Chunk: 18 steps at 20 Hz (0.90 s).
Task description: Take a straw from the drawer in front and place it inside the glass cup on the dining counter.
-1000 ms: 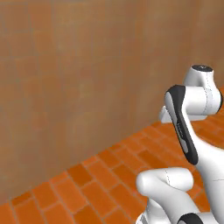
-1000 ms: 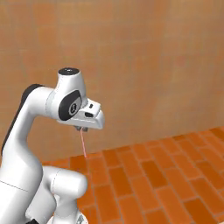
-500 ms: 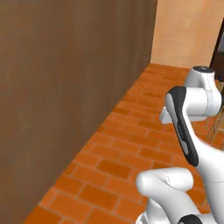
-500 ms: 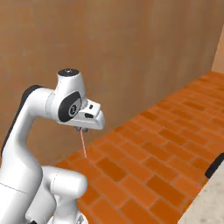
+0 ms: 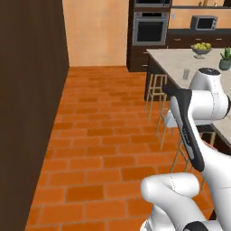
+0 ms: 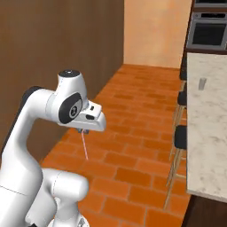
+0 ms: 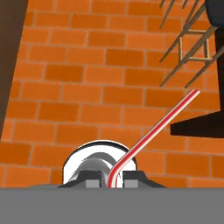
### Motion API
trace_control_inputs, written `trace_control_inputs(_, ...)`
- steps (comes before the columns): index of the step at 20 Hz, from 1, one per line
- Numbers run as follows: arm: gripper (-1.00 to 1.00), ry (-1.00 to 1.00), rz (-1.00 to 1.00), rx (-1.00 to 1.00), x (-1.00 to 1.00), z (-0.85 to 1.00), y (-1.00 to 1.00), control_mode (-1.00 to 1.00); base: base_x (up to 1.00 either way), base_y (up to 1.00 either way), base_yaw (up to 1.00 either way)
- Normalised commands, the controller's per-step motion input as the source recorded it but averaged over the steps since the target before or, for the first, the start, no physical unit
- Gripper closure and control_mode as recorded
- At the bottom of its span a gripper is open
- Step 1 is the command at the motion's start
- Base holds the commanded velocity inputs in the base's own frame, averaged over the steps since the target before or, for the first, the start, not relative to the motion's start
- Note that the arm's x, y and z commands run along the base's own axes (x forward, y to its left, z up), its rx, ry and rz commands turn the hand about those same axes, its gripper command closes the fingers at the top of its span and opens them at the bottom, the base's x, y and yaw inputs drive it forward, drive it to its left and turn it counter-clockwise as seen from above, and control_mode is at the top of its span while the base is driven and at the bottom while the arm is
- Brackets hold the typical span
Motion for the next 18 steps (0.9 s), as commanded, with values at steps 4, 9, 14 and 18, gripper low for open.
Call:
trace_control_inputs(4, 1.0, 0.0, 0.0, 0.0, 0.0, 0.0, 0.0, 1.0, 0.73, 0.71, -0.68)
trace_control_inputs(9, 1.0, 0.0, 0.0, 0.0, 0.0, 0.0, 0.0, 1.0, 0.96, 0.82, -0.59)
trace_control_inputs(14, 1.0, 0.0, 0.0, 0.0, 0.0, 0.0, 0.0, 1.0, 0.95, 0.84, -0.59)
trace_control_inputs(18, 1.0, 0.0, 0.0, 0.0, 0.0, 0.0, 0.0, 1.0, 0.9, 0.83, -0.6)
